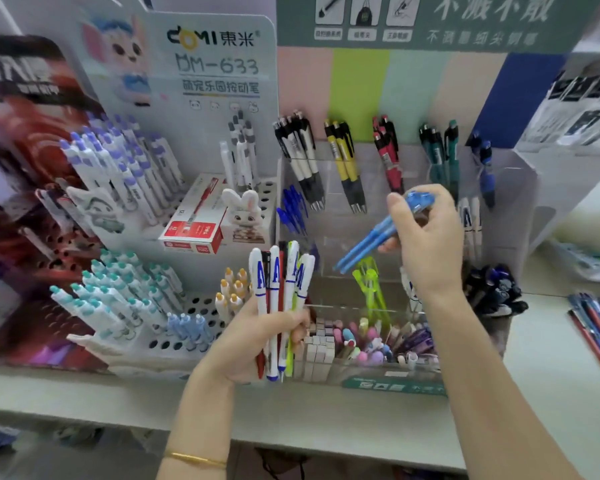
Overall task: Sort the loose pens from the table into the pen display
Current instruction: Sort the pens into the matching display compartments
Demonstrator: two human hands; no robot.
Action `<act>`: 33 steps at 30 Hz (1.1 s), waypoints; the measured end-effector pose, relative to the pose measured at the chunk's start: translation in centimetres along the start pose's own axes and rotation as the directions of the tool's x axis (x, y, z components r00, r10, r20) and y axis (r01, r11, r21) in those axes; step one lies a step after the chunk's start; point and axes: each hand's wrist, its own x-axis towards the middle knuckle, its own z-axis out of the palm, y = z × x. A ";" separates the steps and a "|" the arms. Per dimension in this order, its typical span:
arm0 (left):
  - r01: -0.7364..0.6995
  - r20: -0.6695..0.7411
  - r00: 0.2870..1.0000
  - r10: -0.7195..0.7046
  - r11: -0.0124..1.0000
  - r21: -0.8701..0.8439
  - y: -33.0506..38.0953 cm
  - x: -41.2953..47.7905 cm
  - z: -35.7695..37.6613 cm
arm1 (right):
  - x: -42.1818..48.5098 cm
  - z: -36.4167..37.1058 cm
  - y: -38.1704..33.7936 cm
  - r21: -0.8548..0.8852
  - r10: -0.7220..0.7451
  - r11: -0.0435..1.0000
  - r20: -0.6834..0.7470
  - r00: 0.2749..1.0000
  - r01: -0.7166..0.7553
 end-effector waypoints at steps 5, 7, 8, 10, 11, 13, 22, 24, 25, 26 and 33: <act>-0.008 0.083 0.996 0.016 0.996 -0.092 -0.6 0.4 -0.8 | -3.6 3.2 1.2 -0.587 -0.093 0.788 0.185 0.978 0.186; -0.010 0.117 0.993 0.020 0.996 -0.090 -0.8 0.4 -0.8 | -4.3 4.2 1.1 -0.751 -0.011 0.625 0.264 0.965 0.212; -0.013 0.131 0.991 0.026 0.995 -0.098 -0.8 0.3 -0.9 | -4.5 4.6 1.1 -0.797 0.045 0.567 0.280 0.959 0.206; -0.031 0.162 0.986 0.048 0.994 -0.108 -0.8 0.3 -1.0 | -4.8 5.2 0.9 -0.844 0.137 0.505 0.284 0.949 0.180; -0.042 0.178 0.982 0.060 0.994 -0.102 -0.8 0.3 -1.1 | -4.9 5.3 0.9 -0.852 0.163 0.493 0.287 0.944 0.174; -0.056 0.196 0.978 0.074 0.994 -0.092 -0.7 0.2 -1.2 | -5.1 5.5 0.8 -0.853 0.201 0.495 0.296 0.934 0.164; -0.132 0.227 0.968 0.109 0.987 0.090 -0.1 -0.4 -0.2 | -5.0 2.6 -2.6 -0.068 0.184 0.983 0.326 0.927 -0.171; -0.138 0.175 0.979 0.101 0.967 0.214 0.1 -0.6 0.4 | -4.8 2.0 -2.9 -0.068 0.251 0.966 0.473 0.845 -0.249; -0.133 0.145 0.985 0.097 0.955 0.267 0.2 -0.7 0.8 | -4.8 1.6 -2.7 -0.060 0.265 0.960 0.511 0.818 -0.273; -0.122 0.106 0.990 0.093 0.943 0.311 0.3 -0.8 1.2 | -4.7 1.2 -2.4 -0.028 0.267 0.954 0.525 0.808 -0.297; -0.201 -0.008 0.970 0.244 0.816 0.541 0.9 -0.1 3.6 | -5.0 -0.3 -0.8 0.245 0.111 0.945 0.384 0.917 -0.218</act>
